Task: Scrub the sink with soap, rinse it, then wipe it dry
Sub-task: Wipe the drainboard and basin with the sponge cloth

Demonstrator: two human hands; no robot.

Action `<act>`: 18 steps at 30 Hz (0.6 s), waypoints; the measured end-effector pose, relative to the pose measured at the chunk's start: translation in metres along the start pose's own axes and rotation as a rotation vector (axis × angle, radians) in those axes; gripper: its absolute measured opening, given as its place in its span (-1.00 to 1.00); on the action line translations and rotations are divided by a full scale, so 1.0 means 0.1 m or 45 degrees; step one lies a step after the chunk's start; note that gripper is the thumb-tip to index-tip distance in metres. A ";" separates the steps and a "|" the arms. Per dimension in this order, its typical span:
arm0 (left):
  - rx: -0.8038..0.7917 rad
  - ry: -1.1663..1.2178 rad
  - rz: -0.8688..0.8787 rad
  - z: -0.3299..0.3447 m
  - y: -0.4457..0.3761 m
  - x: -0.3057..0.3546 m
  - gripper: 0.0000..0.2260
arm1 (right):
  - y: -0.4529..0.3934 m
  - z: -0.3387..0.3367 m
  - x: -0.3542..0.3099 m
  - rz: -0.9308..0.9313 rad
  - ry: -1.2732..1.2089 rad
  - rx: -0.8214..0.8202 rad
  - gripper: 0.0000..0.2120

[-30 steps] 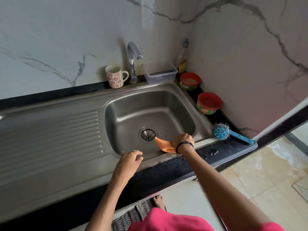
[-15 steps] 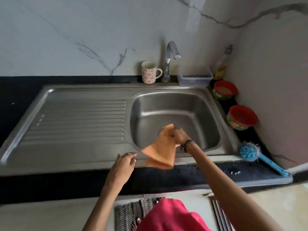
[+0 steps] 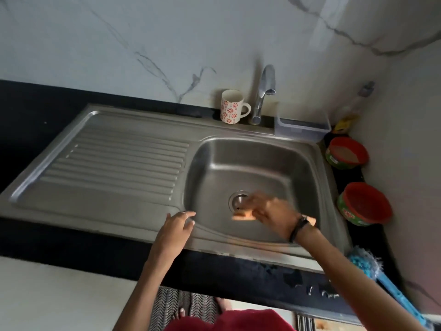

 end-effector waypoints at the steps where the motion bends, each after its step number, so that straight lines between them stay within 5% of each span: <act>1: 0.012 0.015 -0.020 0.03 -0.01 -0.02 -0.71 | 0.05 0.18 0.02 -0.055 0.029 -0.082 -0.62; 9: 0.187 -0.043 -0.022 0.06 0.07 -0.18 -0.73 | 0.51 1.04 0.25 -0.179 -0.086 -0.276 -0.57; 18: 0.371 -0.045 0.021 -0.10 0.23 -0.35 -0.67 | 0.35 0.99 0.22 -0.417 -0.280 -0.150 -0.65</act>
Point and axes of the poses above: each hand's wrist, its own y-axis away from the middle knuckle, its own z-axis out of the palm, x = y × z, the point moved 9 cm from there along -y, towards the middle knuckle, and after that the axes turned 4 degrees about -z, right-handed, at the moved point
